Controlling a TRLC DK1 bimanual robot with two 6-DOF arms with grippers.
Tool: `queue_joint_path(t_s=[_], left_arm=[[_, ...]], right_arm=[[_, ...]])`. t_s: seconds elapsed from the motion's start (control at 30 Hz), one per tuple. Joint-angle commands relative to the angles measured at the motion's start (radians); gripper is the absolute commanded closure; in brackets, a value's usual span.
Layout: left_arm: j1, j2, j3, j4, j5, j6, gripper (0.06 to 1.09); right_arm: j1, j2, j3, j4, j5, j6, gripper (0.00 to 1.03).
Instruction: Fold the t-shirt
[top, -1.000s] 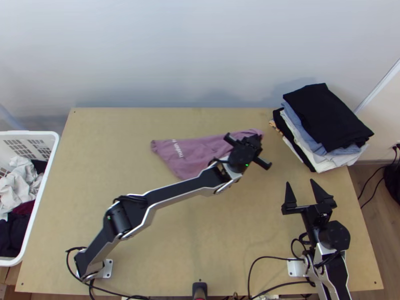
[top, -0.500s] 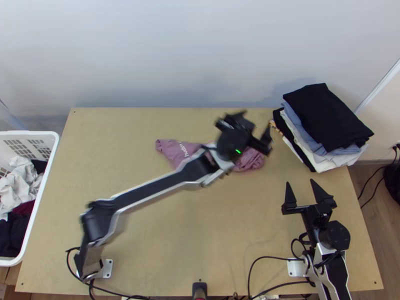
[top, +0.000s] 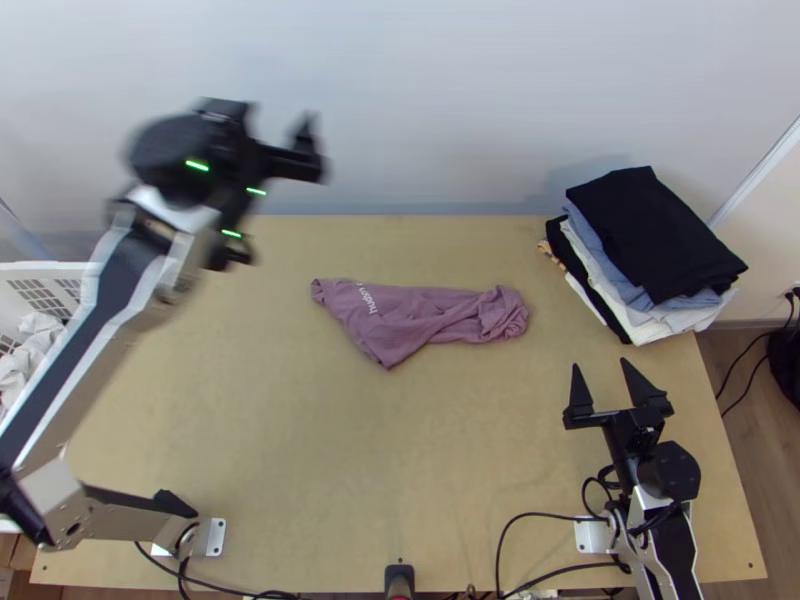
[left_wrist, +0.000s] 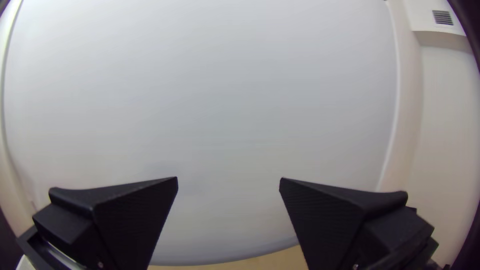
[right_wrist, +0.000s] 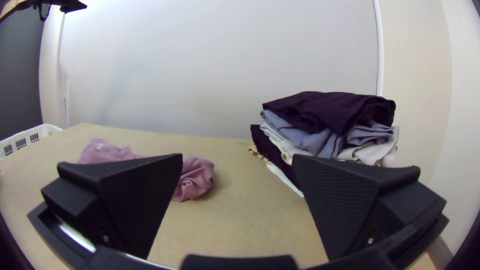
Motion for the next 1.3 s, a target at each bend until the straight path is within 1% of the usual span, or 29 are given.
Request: queue_joint_path(t_s=[0.0,0.1,0.27,0.43,0.67,0.7,0.73,0.9,1.0,1.07,1.1,1.13,1.17,1.2,1.27], left_arm=[[0.126,-0.075,-0.032,-0.083,0.04,-0.012,0.1],[0.227,-0.135,-0.089,-0.146,0.054,-0.013,0.1],[0.379,-0.259,-0.292,-0.157,0.071,-0.02,0.1],[0.47,-0.345,-0.421,-0.209,0.1,-0.052,0.1],[0.56,-0.419,-0.549,-0.241,0.106,-0.073,0.1],[0.572,-0.434,-0.572,-0.241,0.111,-0.073,0.1],[0.588,-0.448,-0.589,-0.246,0.129,-0.075,0.1],[0.663,-0.486,-0.651,-0.264,0.187,-0.084,0.1],[0.741,-0.492,-0.686,-0.261,0.256,-0.089,0.1],[0.793,-0.491,-0.712,-0.249,0.319,-0.09,0.1],[0.813,-0.492,-0.729,-0.235,0.336,-0.09,0.1],[0.829,-0.492,-0.743,-0.223,0.35,-0.087,0.1],[0.836,-0.491,-0.756,-0.212,0.35,-0.085,0.1],[0.844,-0.491,-0.77,-0.198,0.35,-0.084,0.1],[0.879,-0.486,-0.795,-0.175,0.398,-0.085,0.1]], right_arm=[[0.006,-0.009,-0.005,-0.022,0.001,0.003,0.04],[0.006,-0.009,-0.005,-0.022,0.001,0.003,0.04],[0.006,-0.009,-0.005,-0.022,0.001,0.003,0.04],[0.006,-0.009,-0.005,-0.022,0.001,0.003,0.04],[0.009,-0.009,-0.005,-0.022,0.0,0.009,0.04],[0.029,-0.009,-0.005,-0.022,-0.002,0.038,0.04],[0.057,-0.009,-0.005,-0.022,-0.002,0.044,0.04],[0.192,-0.009,-0.005,-0.022,-0.002,0.044,0.04],[0.267,-0.009,-0.005,-0.022,-0.002,0.044,0.04],[0.284,-0.009,-0.005,-0.022,-0.002,0.044,0.04],[0.282,-0.009,-0.005,-0.022,-0.002,0.052,0.04],[0.294,-0.01,-0.005,-0.022,-0.005,0.103,0.04],[0.317,-0.01,-0.005,-0.025,-0.008,0.118,0.04],[0.34,-0.01,-0.005,-0.025,-0.008,0.115,0.04],[0.348,-0.01,-0.005,-0.025,-0.007,0.096,0.04]])
